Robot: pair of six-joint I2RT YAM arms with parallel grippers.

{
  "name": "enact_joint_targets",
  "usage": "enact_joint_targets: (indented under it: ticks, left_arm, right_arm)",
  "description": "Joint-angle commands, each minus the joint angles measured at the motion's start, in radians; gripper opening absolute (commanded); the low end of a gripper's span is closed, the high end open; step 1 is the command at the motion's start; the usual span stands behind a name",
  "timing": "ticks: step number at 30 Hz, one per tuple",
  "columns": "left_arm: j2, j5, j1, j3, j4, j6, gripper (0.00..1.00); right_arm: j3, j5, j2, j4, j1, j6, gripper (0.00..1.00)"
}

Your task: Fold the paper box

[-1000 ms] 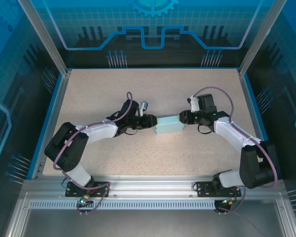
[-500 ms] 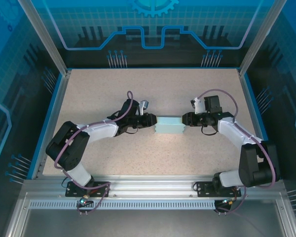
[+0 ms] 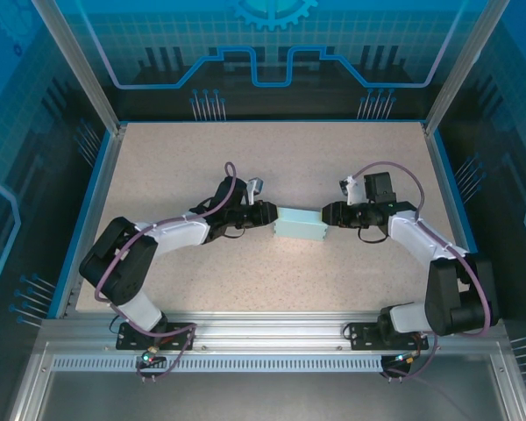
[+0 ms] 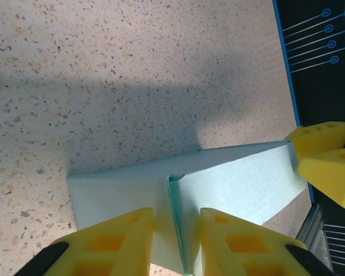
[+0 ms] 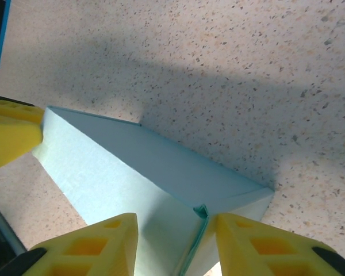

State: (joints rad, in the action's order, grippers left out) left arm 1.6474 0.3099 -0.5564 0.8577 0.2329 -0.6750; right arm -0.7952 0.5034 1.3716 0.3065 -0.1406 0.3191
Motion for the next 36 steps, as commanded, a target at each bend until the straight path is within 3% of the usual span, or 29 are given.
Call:
enact_joint_targets:
  ticks: [1, 7, 18, 28, 36]
  left_arm:
    - [0.039, -0.023, -0.017, -0.028, -0.193, 0.015, 0.27]
    - [0.026, 0.018, -0.013, 0.019, -0.168, -0.005, 0.26]
    - [0.062, 0.032, 0.078, 0.213, -0.238, 0.051, 0.26]
    - [0.143, 0.023, 0.151, 0.403, -0.304, 0.134, 0.27]
    - [0.195, 0.018, 0.151, 0.388, -0.286, 0.17, 0.28]
  right_arm:
    - [0.033, 0.132, 0.007, 0.037, -0.007, 0.037, 0.41]
    - [0.038, 0.183, 0.013, -0.083, -0.017, 0.119, 0.39]
    - [-0.165, 0.113, 0.152, -0.174, -0.073, 0.178, 0.35]
    - [-0.428, 0.093, 0.38, -0.168, -0.093, 0.112, 0.34]
    - [-0.472, 0.078, 0.465, -0.117, -0.091, 0.031, 0.34]
